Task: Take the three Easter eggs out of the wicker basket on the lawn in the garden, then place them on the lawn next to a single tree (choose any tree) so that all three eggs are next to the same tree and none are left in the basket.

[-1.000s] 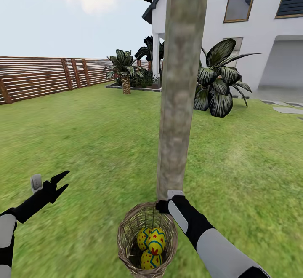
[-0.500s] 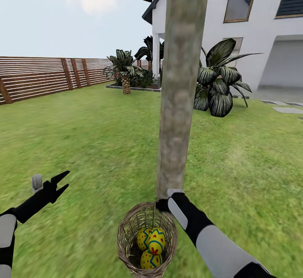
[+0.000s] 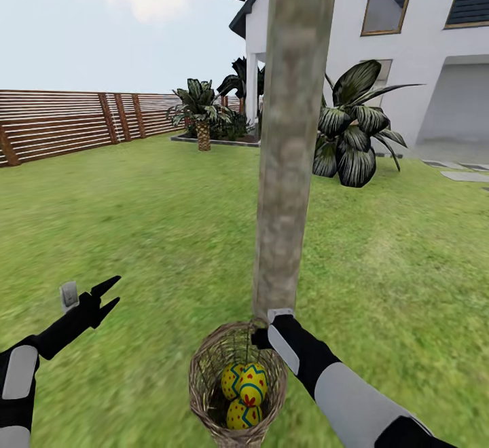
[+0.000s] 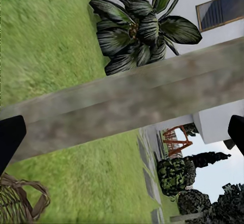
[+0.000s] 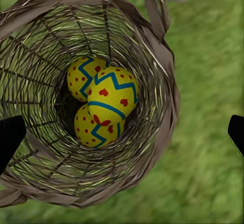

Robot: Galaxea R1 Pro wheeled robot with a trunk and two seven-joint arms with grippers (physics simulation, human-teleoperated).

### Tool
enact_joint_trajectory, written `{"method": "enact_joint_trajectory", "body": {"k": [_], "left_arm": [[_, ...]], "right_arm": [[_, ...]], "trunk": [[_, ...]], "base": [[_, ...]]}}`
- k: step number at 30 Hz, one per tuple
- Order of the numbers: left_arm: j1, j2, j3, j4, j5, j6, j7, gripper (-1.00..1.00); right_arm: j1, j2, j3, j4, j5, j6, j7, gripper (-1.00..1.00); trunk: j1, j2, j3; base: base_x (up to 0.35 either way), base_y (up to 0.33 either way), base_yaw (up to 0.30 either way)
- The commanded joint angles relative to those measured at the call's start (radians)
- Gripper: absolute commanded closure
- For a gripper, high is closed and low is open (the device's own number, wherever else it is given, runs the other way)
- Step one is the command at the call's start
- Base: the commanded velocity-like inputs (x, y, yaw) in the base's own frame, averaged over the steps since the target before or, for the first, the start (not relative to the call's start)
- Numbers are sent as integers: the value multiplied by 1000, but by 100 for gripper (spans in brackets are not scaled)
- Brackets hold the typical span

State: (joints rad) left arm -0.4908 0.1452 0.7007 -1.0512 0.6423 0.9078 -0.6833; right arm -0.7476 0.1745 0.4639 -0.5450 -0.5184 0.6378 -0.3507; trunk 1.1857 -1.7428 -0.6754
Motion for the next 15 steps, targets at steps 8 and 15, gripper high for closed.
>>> {"method": "enact_joint_trajectory", "body": {"k": [8, 15], "left_arm": [[-1, -1, 2, 0, -1, 5, -3, -100], [-1, -1, 2, 0, -1, 5, -2, -100]], "right_arm": [[0, 0, 93, -37, -9, 2, 12, -100], [1, 0, 162, -94, -9, 3, 46, -100]], "trunk": [[31, -57, -26], [58, -106, -48]], "base": [[0, 0, 0], [0, 0, 0]]}}
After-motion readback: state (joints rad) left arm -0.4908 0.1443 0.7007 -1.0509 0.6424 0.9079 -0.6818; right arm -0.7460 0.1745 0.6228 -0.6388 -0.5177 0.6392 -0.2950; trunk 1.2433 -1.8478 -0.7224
